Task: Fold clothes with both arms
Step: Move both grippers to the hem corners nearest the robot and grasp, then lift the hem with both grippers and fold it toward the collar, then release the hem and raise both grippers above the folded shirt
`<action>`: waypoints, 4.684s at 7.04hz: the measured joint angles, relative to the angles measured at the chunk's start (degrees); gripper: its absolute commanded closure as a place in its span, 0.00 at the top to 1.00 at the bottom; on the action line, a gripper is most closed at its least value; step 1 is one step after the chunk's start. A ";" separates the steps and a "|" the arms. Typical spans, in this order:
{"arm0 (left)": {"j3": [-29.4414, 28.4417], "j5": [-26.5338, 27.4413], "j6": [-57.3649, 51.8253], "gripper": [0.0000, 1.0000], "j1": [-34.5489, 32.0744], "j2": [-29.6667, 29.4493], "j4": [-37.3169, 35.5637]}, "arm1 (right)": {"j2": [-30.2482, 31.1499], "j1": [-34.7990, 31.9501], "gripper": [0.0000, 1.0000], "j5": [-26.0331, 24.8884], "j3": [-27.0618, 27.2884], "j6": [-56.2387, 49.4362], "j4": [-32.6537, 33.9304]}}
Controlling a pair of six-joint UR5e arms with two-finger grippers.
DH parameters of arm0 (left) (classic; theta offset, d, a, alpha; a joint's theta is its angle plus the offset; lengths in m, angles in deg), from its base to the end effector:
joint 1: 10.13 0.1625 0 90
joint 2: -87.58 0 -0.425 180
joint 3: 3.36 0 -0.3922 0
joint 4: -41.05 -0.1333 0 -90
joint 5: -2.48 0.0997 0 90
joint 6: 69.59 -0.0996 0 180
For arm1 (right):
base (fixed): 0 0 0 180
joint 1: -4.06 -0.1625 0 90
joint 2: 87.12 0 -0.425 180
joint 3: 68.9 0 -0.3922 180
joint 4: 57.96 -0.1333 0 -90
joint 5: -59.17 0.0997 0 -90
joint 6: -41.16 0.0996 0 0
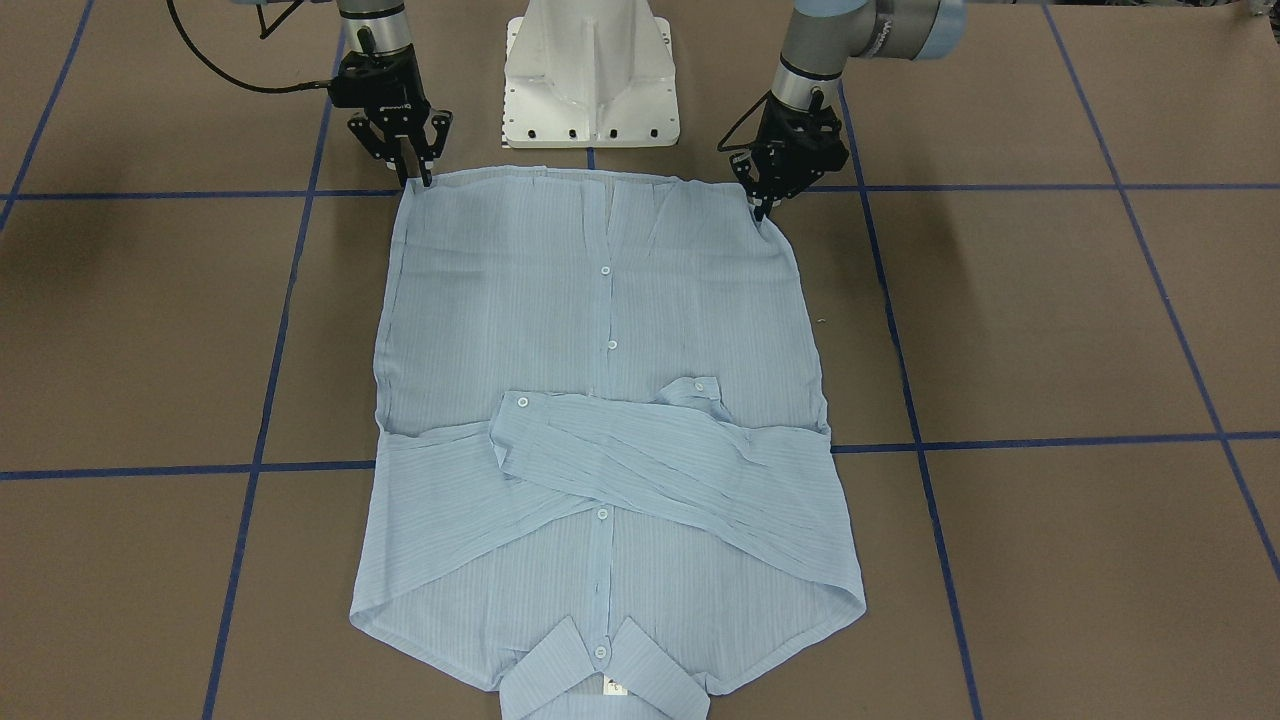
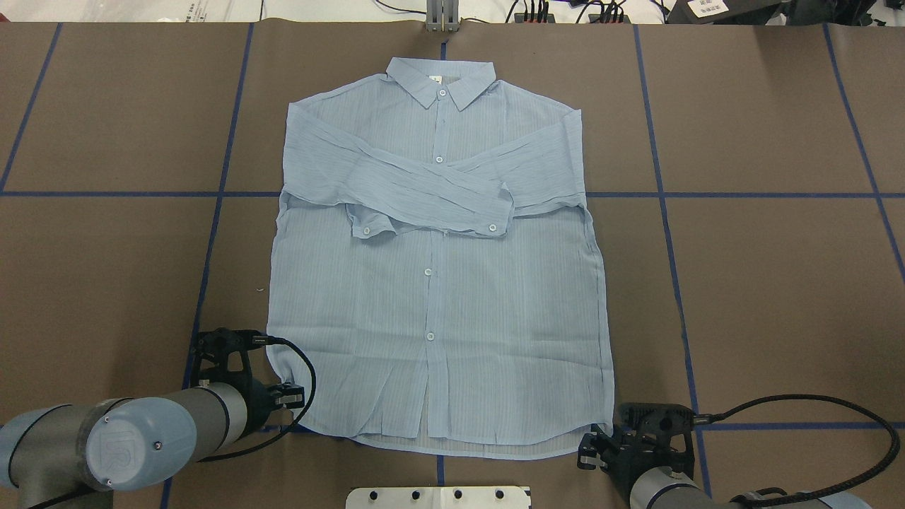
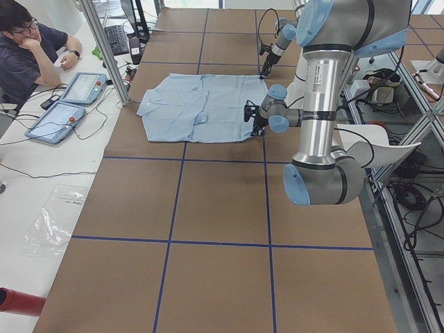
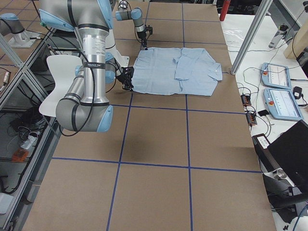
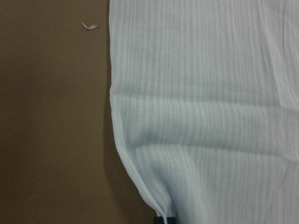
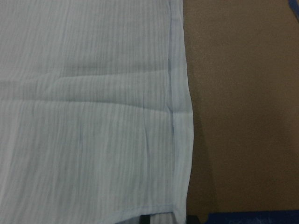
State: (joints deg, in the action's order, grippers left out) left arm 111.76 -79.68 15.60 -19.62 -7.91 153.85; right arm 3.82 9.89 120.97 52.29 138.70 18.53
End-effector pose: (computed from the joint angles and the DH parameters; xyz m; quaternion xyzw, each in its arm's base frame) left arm 0.4856 -0.2301 0.3646 0.1164 0.4373 -0.0671 0.8892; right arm -0.4805 -0.1322 0.3843 0.1825 -0.3853 0.1042 0.8986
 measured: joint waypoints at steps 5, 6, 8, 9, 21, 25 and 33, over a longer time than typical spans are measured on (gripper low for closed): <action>0.01 0.06 0.03 0.00 -0.01 0.18 -0.03 | 0.87 -0.10 0.37 -0.36 0.08 -0.14 0.94; 0.03 0.07 0.03 0.00 -0.04 0.19 -0.03 | 0.87 -0.03 0.29 -0.36 -0.03 -0.15 0.94; 0.63 0.01 -0.01 0.00 -0.08 0.37 -0.05 | 0.78 0.07 0.00 -0.45 -0.20 -0.14 0.95; 0.98 -0.01 -0.02 0.00 -0.08 0.50 -0.09 | 0.61 0.11 0.00 -0.95 -0.23 -0.08 0.97; 36.46 -16.45 -2.08 0.00 -2.71 -7.05 -39.44 | -23.23 -7.10 0.00 20.80 33.24 -1.85 58.37; 27.49 -12.45 -18.06 0.00 -19.24 -14.40 -40.42 | -28.03 -23.34 0.00 20.78 28.24 -13.73 57.67; -17.65 -3.32 -20.74 0.00 -29.00 -20.65 -4.63 | -30.33 -37.86 0.00 18.86 -20.58 -21.27 9.83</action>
State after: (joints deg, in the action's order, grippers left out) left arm 94.11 -83.00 -5.14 -48.63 -28.56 149.22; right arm -26.51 -27.97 139.83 31.71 117.42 28.36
